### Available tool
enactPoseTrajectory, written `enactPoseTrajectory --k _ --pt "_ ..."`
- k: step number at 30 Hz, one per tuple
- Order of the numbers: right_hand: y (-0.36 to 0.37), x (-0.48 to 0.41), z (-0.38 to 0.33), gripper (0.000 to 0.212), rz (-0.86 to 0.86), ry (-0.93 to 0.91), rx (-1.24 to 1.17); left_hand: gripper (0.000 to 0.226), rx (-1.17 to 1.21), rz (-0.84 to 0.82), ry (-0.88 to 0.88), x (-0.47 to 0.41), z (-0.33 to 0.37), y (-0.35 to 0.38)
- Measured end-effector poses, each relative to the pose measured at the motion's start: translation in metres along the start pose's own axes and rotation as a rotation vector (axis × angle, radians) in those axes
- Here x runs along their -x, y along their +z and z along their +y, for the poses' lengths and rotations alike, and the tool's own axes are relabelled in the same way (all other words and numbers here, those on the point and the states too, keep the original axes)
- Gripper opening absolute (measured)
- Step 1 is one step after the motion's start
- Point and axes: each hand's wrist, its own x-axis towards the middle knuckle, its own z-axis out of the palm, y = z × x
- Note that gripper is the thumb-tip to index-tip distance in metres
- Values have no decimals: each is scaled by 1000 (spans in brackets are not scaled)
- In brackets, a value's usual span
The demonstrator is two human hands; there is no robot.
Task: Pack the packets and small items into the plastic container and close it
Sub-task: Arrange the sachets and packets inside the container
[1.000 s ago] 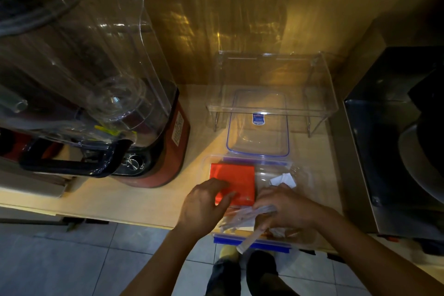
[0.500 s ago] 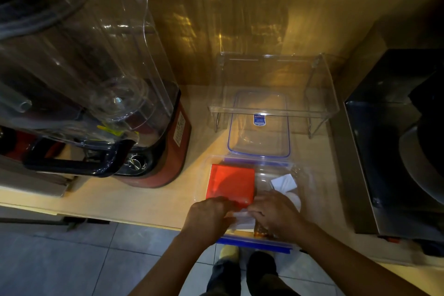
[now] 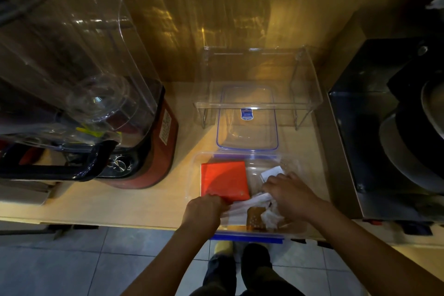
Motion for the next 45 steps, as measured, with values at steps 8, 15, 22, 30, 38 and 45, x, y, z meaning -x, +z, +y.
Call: enactPoseTrajectory --k 8,15,22,30,38,45 --pt "2 -3 -2 42 -30 -29 347 27 1 -5 24 -5 2 0" --pt "12 -3 -2 36 21 -8 355 30 47 10 46 -5 0 0" --pt "13 1 -1 35 124 49 271 28 32 -12 48 -8 0 1" --pt "-4 13 -8 26 126 -65 -42 33 85 28 107 -7 -2 3" --pt "4 11 -20 38 11 -71 71 34 107 -4 50 -8 -5 4" --pt "-21 15 -15 14 -11 13 -146 30 77 1 47 -10 -5 2"
